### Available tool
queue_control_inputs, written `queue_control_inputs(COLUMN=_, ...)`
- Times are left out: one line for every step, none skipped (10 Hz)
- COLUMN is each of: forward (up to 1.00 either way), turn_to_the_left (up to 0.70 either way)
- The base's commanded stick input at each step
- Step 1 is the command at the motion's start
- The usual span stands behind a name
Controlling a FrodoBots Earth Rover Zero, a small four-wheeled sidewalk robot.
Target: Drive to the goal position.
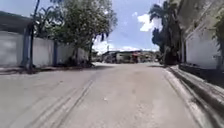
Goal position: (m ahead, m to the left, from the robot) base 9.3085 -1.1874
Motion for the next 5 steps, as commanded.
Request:
queue_control_inputs(forward=1.00, turn_to_the_left=-0.01)
queue_control_inputs(forward=1.00, turn_to_the_left=0.00)
queue_control_inputs(forward=1.00, turn_to_the_left=0.00)
queue_control_inputs(forward=1.00, turn_to_the_left=0.00)
queue_control_inputs(forward=1.00, turn_to_the_left=0.00)
